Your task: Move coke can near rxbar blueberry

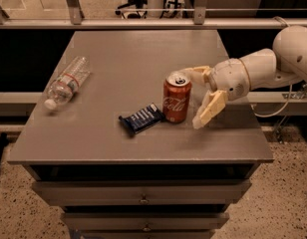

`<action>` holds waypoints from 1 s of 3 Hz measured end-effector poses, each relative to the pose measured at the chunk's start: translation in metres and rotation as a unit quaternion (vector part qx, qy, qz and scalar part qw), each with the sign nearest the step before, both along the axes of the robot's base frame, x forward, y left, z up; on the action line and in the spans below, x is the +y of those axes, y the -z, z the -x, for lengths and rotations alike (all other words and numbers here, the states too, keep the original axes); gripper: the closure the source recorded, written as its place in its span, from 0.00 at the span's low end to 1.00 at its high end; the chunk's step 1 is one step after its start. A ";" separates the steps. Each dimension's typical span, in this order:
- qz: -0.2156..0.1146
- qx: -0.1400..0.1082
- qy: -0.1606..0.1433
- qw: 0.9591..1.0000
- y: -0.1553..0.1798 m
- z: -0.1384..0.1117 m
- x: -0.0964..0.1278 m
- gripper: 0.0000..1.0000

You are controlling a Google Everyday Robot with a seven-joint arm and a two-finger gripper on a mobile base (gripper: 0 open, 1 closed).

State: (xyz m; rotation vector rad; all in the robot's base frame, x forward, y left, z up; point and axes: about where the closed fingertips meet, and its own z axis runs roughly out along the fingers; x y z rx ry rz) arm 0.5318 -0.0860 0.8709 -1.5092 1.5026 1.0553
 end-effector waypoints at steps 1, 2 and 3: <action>0.032 -0.026 0.056 0.998 -0.005 -0.019 -0.046 0.00; 0.067 -0.064 0.161 0.983 -0.026 -0.049 -0.135 0.00; 0.068 -0.084 0.176 0.978 -0.044 -0.056 -0.147 0.00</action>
Offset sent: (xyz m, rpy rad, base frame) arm 0.0835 -0.2792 0.0676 -0.2234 -0.2445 -0.6396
